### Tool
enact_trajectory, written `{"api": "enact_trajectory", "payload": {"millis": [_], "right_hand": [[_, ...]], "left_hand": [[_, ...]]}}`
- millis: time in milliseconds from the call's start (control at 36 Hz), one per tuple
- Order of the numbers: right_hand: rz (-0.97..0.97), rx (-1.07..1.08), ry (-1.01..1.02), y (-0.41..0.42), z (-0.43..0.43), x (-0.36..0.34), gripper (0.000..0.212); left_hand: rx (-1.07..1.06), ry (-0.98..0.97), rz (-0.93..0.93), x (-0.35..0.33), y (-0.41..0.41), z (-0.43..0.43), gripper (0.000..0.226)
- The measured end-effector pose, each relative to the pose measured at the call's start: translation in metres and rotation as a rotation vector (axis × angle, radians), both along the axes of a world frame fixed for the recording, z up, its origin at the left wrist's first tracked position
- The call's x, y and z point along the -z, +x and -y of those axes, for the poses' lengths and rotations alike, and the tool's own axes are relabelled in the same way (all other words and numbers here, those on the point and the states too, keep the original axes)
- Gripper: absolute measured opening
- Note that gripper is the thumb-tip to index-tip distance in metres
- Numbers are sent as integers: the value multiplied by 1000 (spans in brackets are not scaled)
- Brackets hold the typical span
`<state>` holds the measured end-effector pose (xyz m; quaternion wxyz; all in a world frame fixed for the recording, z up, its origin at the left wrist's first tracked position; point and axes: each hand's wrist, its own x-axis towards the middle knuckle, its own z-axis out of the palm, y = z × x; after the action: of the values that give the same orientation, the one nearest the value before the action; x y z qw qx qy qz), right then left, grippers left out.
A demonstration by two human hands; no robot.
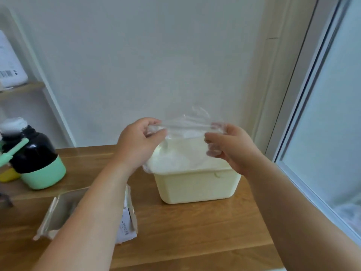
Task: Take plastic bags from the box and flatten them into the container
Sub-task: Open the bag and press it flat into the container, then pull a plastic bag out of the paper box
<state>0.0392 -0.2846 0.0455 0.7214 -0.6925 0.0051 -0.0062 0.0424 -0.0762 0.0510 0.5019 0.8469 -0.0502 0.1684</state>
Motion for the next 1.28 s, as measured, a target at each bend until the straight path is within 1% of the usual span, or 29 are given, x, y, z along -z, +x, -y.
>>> {"api": "enact_trajectory", "payload": {"millis": [56,83,111,194,222,250,306,361,389,444,500,556,583,611,639,667,722,750,806,861,889,945,972,1000,1056,1083,1167,1222,1278], "right_hand": [[-45,-15,29,0,2,-2,17],[-73,-24,36,0,3,-3,15],[-105,-26,46,1,4,-3,16],[-170,-29,76,5,4,-5,24],[-182,-19,87,7,5,-6,23],[-191,0,97,9,5,-7,19],[-220,37,141,15,6,-7,9],[-247,48,238,20,6,-5,13],[-254,67,285,22,6,-3,14],[-265,148,340,27,9,3,15],[-284,217,351,34,12,10,20],[-287,228,227,40,16,17,21],[-284,223,153,43,17,20,21],[-286,219,93,45,18,22,21],[-291,216,25,49,19,25,21],[-286,220,-66,51,20,26,19],[-264,220,-313,53,21,25,13],[-246,216,-455,52,21,25,16],[-167,205,-748,48,22,24,43],[-50,165,-966,43,23,20,60],[7,135,-1074,39,22,18,66],[127,83,-1342,35,21,15,68],[184,60,-1449,35,21,14,66],[227,32,-1511,36,21,13,64],[251,-64,-1530,40,20,12,61],[221,-126,-1500,41,19,11,58],[29,-300,-1320,50,17,17,50],[-132,-396,-1282,56,17,24,59],[-287,-464,-1338,60,18,29,70]], "left_hand": [[-28,14,37,-6,5,1,15],[-35,11,58,-8,9,1,12],[-36,-3,69,-9,12,1,15],[-7,-37,74,-11,21,2,52],[2,-35,66,-11,24,4,57],[7,-43,60,-11,26,6,55],[5,-87,45,-10,33,12,40],[-52,-100,45,-5,39,19,31],[-110,-82,54,-1,40,22,34],[-224,14,139,10,40,27,53],[-252,144,327,21,37,32,56],[-210,293,490,28,35,37,48],[-166,357,538,30,35,40,41],[-83,416,539,31,36,43,34],[36,478,472,30,36,46,28],[167,544,349,30,35,49,26],[344,702,53,34,40,55,32],[376,758,-70,35,42,57,37],[391,783,-248,37,47,59,51],[393,822,-376,38,52,60,68],[398,860,-414,39,54,61,73],[414,924,-453,40,58,62,76],[424,944,-473,41,59,63,75],[432,963,-494,41,60,64,74],[441,1001,-515,42,63,64,70],[444,1016,-522,43,63,64,68],[429,1051,-530,46,67,64,67],[418,1057,-520,48,69,63,68],[414,1049,-509,51,70,63,65]]}}
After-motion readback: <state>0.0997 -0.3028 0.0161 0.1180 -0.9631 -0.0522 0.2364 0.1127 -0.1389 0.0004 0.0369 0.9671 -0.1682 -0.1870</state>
